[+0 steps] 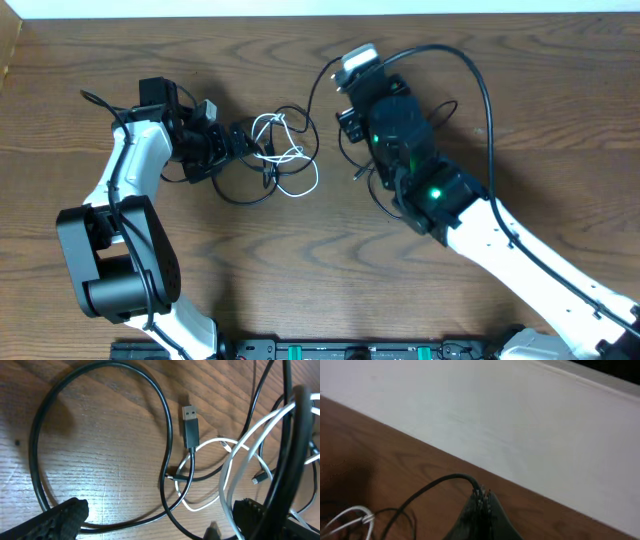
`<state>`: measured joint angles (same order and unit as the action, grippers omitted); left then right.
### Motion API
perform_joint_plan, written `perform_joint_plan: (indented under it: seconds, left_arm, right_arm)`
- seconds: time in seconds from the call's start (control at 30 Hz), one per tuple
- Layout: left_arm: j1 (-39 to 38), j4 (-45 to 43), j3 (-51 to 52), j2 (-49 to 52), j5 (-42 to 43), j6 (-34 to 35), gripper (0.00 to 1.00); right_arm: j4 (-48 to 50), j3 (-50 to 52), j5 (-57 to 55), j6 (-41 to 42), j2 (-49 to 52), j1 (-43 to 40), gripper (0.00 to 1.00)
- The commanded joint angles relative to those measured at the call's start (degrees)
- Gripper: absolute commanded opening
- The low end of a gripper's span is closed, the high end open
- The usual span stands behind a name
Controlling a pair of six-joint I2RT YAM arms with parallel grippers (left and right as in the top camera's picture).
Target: Untangle cables
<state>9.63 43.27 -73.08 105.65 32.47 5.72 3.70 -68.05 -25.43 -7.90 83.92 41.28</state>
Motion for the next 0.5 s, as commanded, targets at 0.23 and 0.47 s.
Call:
perform_joint_plan:
  seconds: [0.23, 0.47]
  left_arm:
    - [-0.09, -0.48, 0.66, -0.72, -6.62, 2.51, 0.98]
    - [-0.09, -0.46, 0.66, -0.72, -6.62, 2.51, 0.98]
  right_arm:
    - [6.23, -0.2, -1.42, 2.47, -10.4, 0.17, 0.01]
    - [4.46, -0.2, -1.46, 0.61, -18.32, 0.17, 0.01]
